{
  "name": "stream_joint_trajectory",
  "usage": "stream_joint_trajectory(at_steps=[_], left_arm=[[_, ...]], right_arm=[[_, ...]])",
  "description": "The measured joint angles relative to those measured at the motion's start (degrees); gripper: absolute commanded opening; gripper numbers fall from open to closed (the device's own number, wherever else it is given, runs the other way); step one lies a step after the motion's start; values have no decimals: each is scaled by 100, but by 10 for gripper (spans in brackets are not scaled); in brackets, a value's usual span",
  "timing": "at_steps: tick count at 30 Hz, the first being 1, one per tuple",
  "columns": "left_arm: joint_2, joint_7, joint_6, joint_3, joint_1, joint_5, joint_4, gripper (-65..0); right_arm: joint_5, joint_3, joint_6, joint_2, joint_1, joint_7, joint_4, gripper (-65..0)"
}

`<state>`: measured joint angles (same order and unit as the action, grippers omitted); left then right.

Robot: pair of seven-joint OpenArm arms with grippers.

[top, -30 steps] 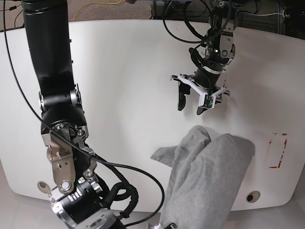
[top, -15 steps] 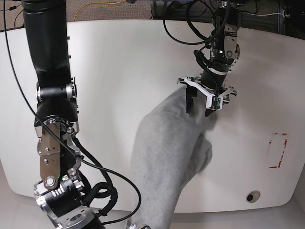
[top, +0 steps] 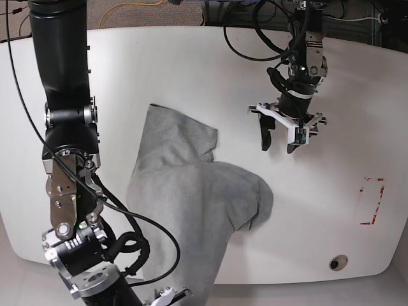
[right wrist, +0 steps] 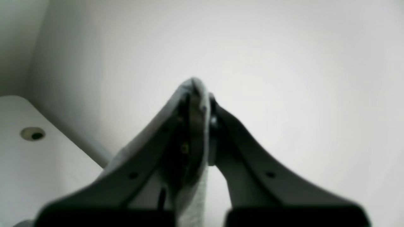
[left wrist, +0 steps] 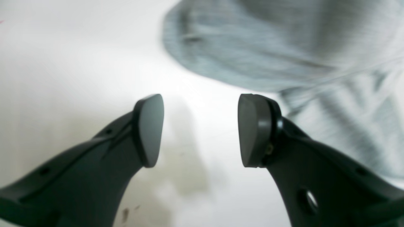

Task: Layout the t-shirt on the table in an organized manner, then fold the t-shirt properly
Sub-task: 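Grasp the shirt edge with the left gripper beside the hanging fabric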

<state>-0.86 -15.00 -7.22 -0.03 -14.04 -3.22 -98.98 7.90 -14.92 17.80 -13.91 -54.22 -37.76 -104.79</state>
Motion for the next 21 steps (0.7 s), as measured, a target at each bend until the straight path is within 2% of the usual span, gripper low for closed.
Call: stream_joint_trajectory(at_steps=[9,14,21], left_arm=[[-39,-4,-20,7,599,-48,654,-299],[-129,-26,-37,-59,1069,-588,1261,-299],[-184,-7,15,-697,1775,-1215,2479,-299]], right_arm=[[2,195,-15,9,271,0,-260,-650],[-2,201,-26,11,313,0,-295,-650],[20,208,0,-4,365,-4,-315,-650]])
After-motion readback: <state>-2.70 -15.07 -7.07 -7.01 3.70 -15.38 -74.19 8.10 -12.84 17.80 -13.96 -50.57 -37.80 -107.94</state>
